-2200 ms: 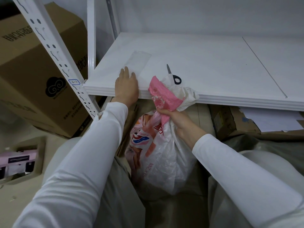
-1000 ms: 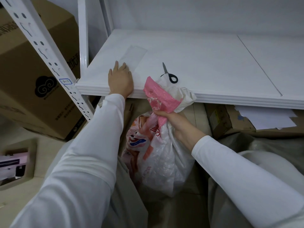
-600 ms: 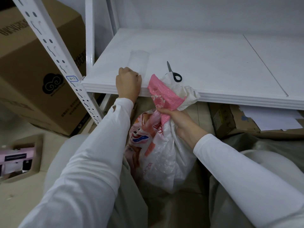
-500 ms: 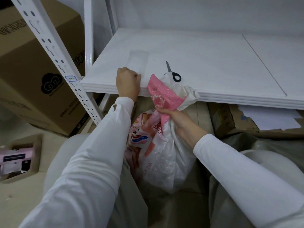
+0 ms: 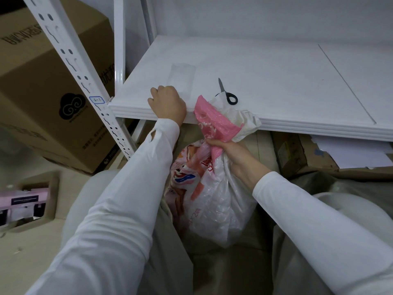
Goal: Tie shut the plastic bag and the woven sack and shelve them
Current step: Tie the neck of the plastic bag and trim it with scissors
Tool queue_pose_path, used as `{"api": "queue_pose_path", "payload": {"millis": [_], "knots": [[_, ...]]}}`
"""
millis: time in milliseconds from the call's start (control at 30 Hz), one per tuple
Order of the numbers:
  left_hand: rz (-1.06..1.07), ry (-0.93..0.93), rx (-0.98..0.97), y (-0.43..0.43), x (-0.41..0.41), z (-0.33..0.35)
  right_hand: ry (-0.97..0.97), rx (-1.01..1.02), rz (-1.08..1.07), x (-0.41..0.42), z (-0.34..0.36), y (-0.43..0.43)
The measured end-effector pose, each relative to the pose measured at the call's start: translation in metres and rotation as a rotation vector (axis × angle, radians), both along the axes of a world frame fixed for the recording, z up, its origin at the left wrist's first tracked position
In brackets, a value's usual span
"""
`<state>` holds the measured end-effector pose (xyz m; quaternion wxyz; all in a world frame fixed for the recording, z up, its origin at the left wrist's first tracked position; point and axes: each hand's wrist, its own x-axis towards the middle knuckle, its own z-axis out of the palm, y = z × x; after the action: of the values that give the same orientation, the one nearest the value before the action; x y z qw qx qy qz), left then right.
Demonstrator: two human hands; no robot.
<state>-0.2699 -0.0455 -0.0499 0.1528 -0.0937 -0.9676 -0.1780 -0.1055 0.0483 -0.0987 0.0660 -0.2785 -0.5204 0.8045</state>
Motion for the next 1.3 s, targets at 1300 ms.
{"api": "queue_pose_path", "payload": {"millis": [1300], "knots": [[-0.057, -0.614, 0.665, -0.047, 0.009, 0.018, -0.045, 0.015, 0.014, 0.008, 0.001, 0.005]]}}
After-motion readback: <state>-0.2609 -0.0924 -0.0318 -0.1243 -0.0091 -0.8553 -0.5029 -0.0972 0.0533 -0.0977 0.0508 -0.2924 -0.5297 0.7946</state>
